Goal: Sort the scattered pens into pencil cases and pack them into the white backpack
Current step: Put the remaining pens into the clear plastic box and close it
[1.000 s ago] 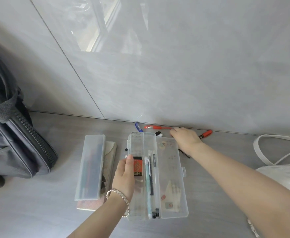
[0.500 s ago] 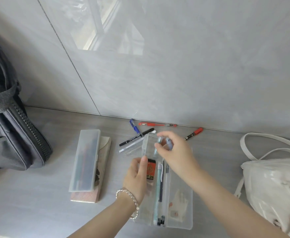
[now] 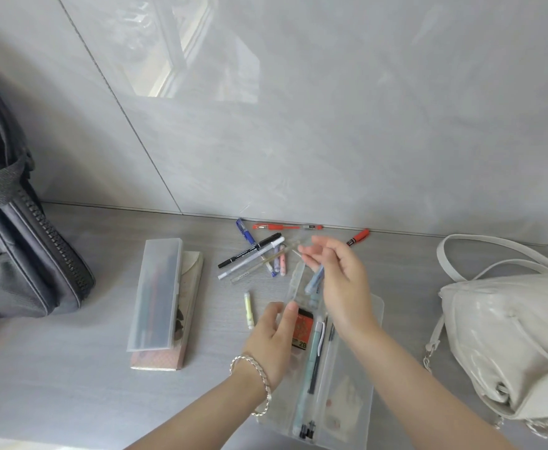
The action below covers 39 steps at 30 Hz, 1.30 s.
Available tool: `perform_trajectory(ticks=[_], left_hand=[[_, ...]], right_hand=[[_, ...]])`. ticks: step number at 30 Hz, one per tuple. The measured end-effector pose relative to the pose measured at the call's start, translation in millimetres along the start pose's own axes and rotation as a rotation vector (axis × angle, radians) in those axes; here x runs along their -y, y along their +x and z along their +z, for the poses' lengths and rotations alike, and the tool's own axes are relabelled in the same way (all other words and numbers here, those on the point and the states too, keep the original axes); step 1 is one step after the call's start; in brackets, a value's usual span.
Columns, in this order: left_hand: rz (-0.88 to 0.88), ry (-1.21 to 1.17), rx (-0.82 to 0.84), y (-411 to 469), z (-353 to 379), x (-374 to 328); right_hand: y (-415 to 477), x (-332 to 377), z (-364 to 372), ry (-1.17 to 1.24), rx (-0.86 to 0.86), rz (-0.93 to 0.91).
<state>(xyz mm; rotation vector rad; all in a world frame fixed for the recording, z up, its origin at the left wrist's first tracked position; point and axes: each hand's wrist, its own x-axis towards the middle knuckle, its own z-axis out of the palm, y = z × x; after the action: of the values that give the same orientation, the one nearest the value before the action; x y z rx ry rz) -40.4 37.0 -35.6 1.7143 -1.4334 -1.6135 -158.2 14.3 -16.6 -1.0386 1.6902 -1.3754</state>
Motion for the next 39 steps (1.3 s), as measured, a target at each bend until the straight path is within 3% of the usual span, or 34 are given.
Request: perform_trajectory(ticks=[5, 10, 13, 16, 18, 22, 25, 28, 33, 39], left_hand=[[0.007, -0.020, -0.006, -2, 3, 1], [0.043, 0.019, 0.003, -2, 0, 7], [0.037, -0.010, -0.009, 1, -3, 8], [0.015, -0.008, 0.017, 4, -10, 14], [0.004, -0.005, 0.022, 5, -16, 19], [-0.041, -0.069, -0.083, 15, -39, 20], [-0.115, -0.112, -0.265, 32, -68, 16], [-0.151, -0.093, -0.418, 47, -99, 10], [-0.166, -0.061, -0.498, 57, -142, 4], [-0.206, -0.042, -0.479, 59, -166, 14]], right_hand=[[-15, -25, 0, -0.397, 0.110, -0.264], [-13, -32, -5, -0.633, 0.229, -0.424], [-12, -38, -12, -0.748, 0.211, -0.486], [-10, -33, -16, -0.710, 0.233, -0.341], [-5, -26, -16, -0.513, 0.291, -0.152], [8, -17, -21, -0.314, 0.003, -0.078], [17, -31, -19, -0.347, -0.090, 0.001], [19, -53, -4, -0.496, 0.032, 0.121], [-1, -80, 54, -0.748, 0.515, 0.209], [-14, -85, 97, -1.124, 0.538, 0.125]])
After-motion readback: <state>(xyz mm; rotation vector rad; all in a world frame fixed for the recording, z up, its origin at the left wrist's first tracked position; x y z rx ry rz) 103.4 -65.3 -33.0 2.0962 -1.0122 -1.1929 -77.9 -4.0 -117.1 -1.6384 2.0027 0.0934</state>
